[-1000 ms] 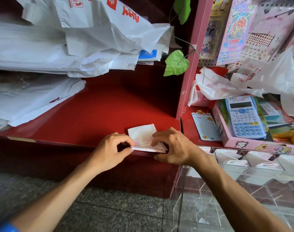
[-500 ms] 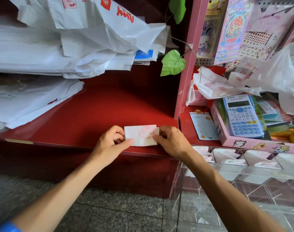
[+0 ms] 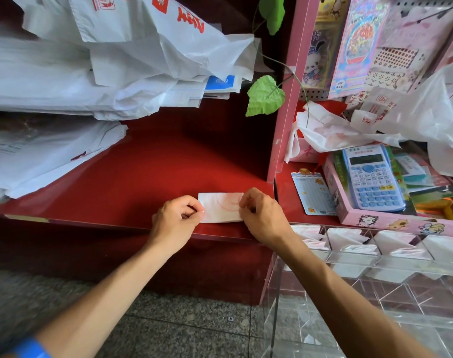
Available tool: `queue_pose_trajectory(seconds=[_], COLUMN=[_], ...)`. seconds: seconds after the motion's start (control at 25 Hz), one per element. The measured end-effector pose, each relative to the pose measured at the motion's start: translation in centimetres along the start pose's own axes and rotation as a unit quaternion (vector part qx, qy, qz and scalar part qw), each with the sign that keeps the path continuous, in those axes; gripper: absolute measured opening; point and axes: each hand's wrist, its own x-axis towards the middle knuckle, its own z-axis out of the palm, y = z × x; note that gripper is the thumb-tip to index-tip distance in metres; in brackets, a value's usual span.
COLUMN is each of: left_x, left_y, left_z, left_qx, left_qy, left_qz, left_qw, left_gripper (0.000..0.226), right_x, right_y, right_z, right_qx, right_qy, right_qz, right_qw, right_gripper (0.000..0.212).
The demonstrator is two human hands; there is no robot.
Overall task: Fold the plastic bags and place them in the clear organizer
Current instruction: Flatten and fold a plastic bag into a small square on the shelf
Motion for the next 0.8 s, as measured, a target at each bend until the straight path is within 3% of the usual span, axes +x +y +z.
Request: queue_pose_trajectory(seconds=[0.08,0.44,0.56,0.68,0.8], left_x=[-0.1,0.1,0.1,0.3,-0.1], left_y=[0.2,0.2,-0.5,-0.7,-0.5], left_z=[0.1,1.0,1.3,1.6,1.8], left_qx=[0.016,0.145,0.219,0.303,0.288], left_qy=[0.006,0.026,0.033,-0.040,-0.163], left_qz=[0.001,0.040,0.114,0.209,0.206], left_qw=[1.000,0.988,0.968,0.929,0.921], left_gripper=[0.016,0.014,0.018,0.047,0.060], right_x=[-0.3,-0.9,-1.3,-1.5,-1.5], right_y=[-0.1,0.1,-0.1,-0.7,-0.7], right_z=[0.4,1.4,2.1,2.3,2.3], right_qx=[-0.025,-0.163,-0.261,-0.314,-0.279], right_qy=[0.010,0.038,0.069,-0.007,-0.104], right_qz=[-0.017,-0.055,-0.093,-0.158,-0.171], right_qw=[1.000,0.984,0.958,0.936,0.939], right_gripper=[0.006,0.025,0.034,0.061,0.086])
